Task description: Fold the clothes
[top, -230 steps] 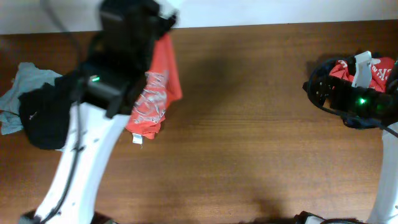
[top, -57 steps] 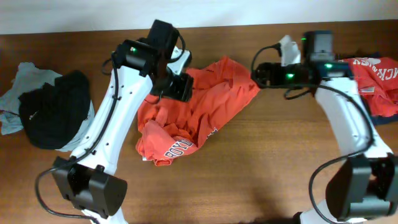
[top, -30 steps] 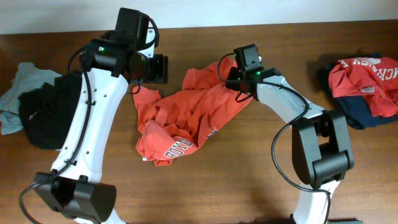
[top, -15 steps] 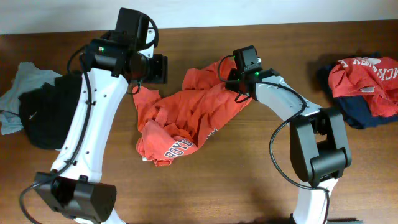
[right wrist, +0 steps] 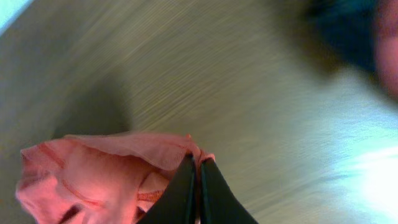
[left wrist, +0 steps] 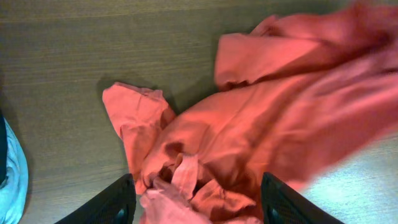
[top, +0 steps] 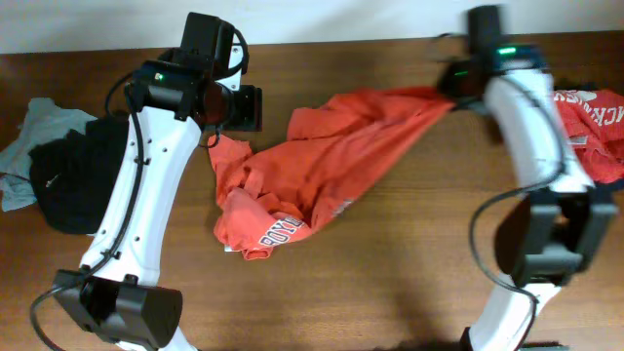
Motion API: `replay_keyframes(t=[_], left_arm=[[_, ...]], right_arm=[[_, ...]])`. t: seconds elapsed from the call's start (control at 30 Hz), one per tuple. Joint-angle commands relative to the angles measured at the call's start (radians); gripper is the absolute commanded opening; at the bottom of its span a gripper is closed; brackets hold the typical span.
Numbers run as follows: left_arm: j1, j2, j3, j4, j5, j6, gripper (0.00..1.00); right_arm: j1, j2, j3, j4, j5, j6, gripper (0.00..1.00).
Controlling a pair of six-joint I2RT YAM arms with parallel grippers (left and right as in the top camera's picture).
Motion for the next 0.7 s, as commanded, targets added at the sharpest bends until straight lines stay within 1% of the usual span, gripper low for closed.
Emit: replay_keyframes(t=[0.0, 0.03, 0.07, 0.1, 0.13, 0.17, 0.2, 0.23, 0.27, 0.4, 0.43, 0.5, 0.67], left_arm=[[0.002, -0.026, 0.003, -0.011, -0.011, -0.003, 0.64], [0.002, -0.026, 0.003, -0.016, -0.011, 0.007, 0.64], [0.002, -0.026, 0.003, -0.020, -0.011, 0.015, 0.64], [0.002, -0.026, 0.003, -0.026, -0.011, 0.018, 0.64], [0.002, -0.026, 0.003, -0.028, -0.011, 0.018, 0.64], [0.002, -0.026, 0.003, -0.031, -0.011, 0.018, 0.64], [0.002, -0.026, 0.003, -0.032, -0.011, 0.018, 0.64], [0.002, -0.026, 0.003, -0.032, -0.011, 0.018, 0.64], [0.002, -0.026, 0.003, -0.034, -0.011, 0.018, 0.64], [0.002, -0.026, 0.003, -0.055, -0.006, 0.018, 0.62], [0.001, -0.026, 0.002, -0.067, -0.002, 0.017, 0.60], [-0.002, -0.024, -0.005, -0.089, 0.005, 0.018, 0.59], [-0.034, -0.021, -0.070, -0.086, 0.025, 0.018, 0.59]], right_arm=[[-0.151, -0.029, 0.025, -0.059, -0.045, -0.019, 0.04], [-0.188, -0.025, 0.020, -0.070, -0.062, -0.037, 0.04], [-0.215, -0.021, 0.013, -0.071, -0.072, -0.045, 0.07], [-0.243, -0.019, 0.005, -0.072, -0.089, -0.063, 0.29], [-0.260, -0.016, 0.001, -0.073, -0.106, -0.081, 0.49], [-0.281, -0.014, 0.000, -0.078, -0.140, -0.119, 0.72], [-0.292, -0.013, 0.000, -0.082, -0.161, -0.142, 0.88], [-0.303, -0.013, 0.000, -0.087, -0.187, -0.164, 0.96], [-0.311, -0.014, 0.000, -0.094, -0.209, -0.183, 0.99], [-0.316, -0.017, 0.007, -0.132, -0.278, -0.244, 0.99], [-0.312, -0.016, 0.011, -0.149, -0.296, -0.267, 0.99], [-0.298, -0.018, 0.017, -0.181, -0.326, -0.320, 0.99], [-0.243, -0.019, 0.022, -0.259, -0.334, -0.398, 0.99]])
